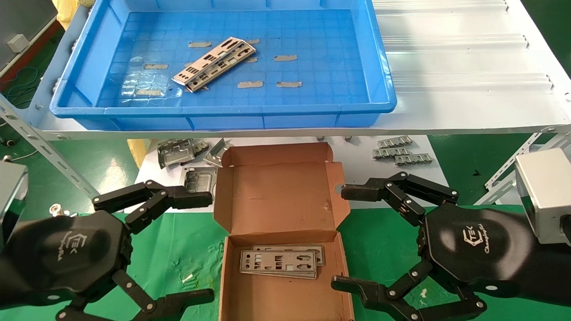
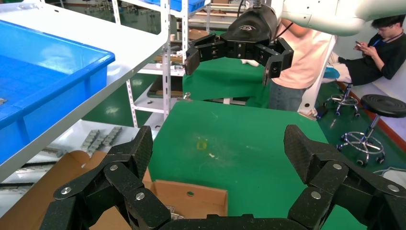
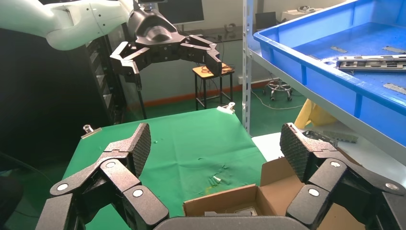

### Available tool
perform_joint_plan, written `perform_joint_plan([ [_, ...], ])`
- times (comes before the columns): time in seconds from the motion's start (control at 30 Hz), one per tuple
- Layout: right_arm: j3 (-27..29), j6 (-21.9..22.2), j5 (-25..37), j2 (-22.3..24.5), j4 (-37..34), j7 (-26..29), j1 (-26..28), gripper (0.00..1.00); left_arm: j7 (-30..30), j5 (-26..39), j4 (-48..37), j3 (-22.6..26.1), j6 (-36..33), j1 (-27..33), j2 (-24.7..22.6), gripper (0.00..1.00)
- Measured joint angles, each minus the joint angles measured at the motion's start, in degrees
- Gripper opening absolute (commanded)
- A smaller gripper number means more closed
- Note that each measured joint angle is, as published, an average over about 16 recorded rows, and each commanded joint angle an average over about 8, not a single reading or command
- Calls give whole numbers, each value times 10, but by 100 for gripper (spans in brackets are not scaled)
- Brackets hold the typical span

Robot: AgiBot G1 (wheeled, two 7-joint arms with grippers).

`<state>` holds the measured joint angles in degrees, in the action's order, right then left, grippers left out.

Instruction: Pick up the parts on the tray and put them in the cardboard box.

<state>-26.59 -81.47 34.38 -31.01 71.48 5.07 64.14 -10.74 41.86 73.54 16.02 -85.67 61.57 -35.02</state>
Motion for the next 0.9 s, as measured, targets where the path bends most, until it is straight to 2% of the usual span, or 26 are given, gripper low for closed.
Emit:
perform_joint_plan([
  [0.57, 0, 0, 0, 0, 0, 0, 0, 100, 0, 0, 0, 0, 0, 0, 0, 100],
  [0.6, 0, 0, 0, 0, 0, 0, 0, 92, 0, 0, 0, 0, 0, 0, 0, 100],
  [0.83, 0, 0, 0, 0, 0, 0, 0, 4, 0, 0, 0, 0, 0, 0, 0, 100],
  [0.87, 0, 0, 0, 0, 0, 0, 0, 0, 0, 0, 0, 0, 0, 0, 0, 100],
  [0.9, 0, 0, 0, 0, 0, 0, 0, 0, 0, 0, 0, 0, 0, 0, 0, 100],
])
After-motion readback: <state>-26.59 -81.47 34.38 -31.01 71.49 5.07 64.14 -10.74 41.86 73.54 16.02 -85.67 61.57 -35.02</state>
